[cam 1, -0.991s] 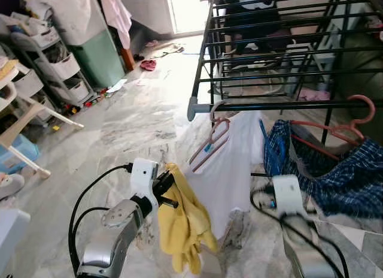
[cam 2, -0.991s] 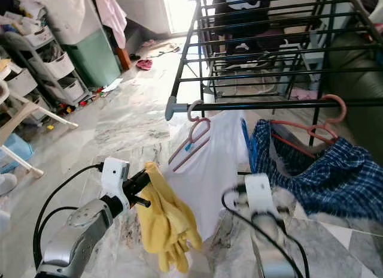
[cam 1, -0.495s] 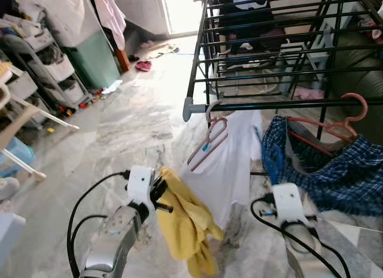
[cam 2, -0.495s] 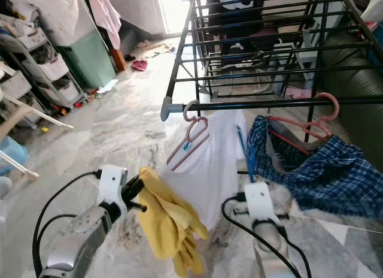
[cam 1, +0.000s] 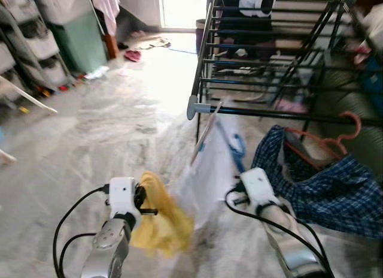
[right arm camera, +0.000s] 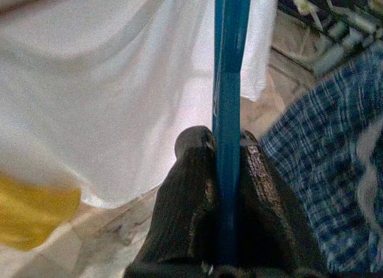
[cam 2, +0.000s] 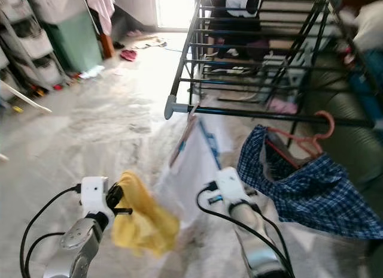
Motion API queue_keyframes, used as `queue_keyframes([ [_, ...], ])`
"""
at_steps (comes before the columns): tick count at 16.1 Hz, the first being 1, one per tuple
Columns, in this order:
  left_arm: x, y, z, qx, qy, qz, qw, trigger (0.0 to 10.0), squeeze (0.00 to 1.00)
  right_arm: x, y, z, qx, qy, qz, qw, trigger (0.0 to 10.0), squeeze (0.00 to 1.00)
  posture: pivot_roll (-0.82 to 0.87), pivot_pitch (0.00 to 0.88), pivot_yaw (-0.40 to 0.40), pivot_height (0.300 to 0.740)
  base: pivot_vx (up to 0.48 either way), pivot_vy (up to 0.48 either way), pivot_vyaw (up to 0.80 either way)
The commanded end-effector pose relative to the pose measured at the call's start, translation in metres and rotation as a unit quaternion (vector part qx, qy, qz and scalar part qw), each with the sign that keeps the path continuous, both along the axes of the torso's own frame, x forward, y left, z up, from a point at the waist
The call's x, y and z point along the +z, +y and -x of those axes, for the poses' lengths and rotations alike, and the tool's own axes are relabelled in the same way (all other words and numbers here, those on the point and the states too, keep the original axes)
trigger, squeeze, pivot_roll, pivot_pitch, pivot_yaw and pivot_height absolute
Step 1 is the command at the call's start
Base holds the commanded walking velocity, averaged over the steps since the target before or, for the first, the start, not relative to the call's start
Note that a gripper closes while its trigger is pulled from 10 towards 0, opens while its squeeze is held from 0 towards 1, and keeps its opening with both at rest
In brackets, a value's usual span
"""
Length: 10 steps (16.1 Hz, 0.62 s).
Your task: Hang hanger
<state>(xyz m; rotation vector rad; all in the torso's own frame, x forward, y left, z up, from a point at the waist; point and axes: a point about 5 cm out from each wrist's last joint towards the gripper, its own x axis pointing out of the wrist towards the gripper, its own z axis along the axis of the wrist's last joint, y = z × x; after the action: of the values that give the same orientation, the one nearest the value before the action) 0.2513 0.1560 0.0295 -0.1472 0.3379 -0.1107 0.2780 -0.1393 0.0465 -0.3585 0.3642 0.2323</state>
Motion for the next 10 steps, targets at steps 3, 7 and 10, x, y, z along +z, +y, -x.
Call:
queue_keyframes([
  [3, -0.001, 0.008, 0.0, 0.022, -0.009, -0.016, 1.0, 10.0, 0.0, -0.004, 0.004, -0.004, 0.022, 0.004, 0.006, 1.0, 10.0, 0.0, -0.06, 0.0, -0.029, 0.74, 0.0, 0.0, 0.0],
  [7, -0.006, 0.004, 0.001, 0.0, 0.002, -0.028, 1.0, 10.0, 0.0, -0.013, -0.011, 0.0, -0.076, 0.012, -0.002, 0.997, 10.0, 0.0, -0.11, 0.0, 0.033, 0.74, 0.0, 0.0, 0.0],
  [10, -0.005, -0.009, -0.007, -0.048, 0.0, -0.033, 0.998, 10.0, 0.0, -0.02, -0.038, 0.016, -0.157, 0.018, -0.005, 0.987, 10.0, 0.0, -0.17, 0.0, 0.074, 0.74, 0.0, 0.0, 0.0],
])
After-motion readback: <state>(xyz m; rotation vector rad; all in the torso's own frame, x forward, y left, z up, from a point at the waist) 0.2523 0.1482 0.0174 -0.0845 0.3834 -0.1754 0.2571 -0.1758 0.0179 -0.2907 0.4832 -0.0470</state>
